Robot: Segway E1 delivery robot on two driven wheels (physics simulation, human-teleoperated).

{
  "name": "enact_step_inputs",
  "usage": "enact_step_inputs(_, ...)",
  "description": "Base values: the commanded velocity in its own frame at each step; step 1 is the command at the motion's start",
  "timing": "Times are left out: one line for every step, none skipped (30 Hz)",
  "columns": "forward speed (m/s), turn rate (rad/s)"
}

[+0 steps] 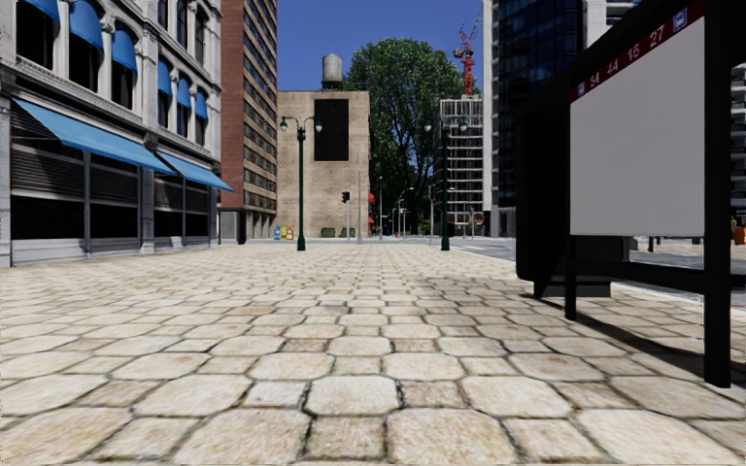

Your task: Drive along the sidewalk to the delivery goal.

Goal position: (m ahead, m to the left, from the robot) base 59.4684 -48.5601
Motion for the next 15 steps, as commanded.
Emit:
enact_step_inputs(2.0, 0.0)
enact_step_inputs(2.0, 0.0)
enact_step_inputs(2.0, 0.0)
enact_step_inputs(2.0, 0.0)
enact_step_inputs(2.0, 0.0)
enact_step_inputs(2.0, 0.0)
enact_step_inputs(2.0, 0.0)
enact_step_inputs(2.0, 0.0)
enact_step_inputs(2.0, 0.0)
enact_step_inputs(2.0, 0.0)
enact_step_inputs(2.0, 0.0)
enact_step_inputs(2.0, 0.0)
enact_step_inputs(2.0, 0.0)
enact_step_inputs(2.0, 0.0)
enact_step_inputs(2.0, 0.0)
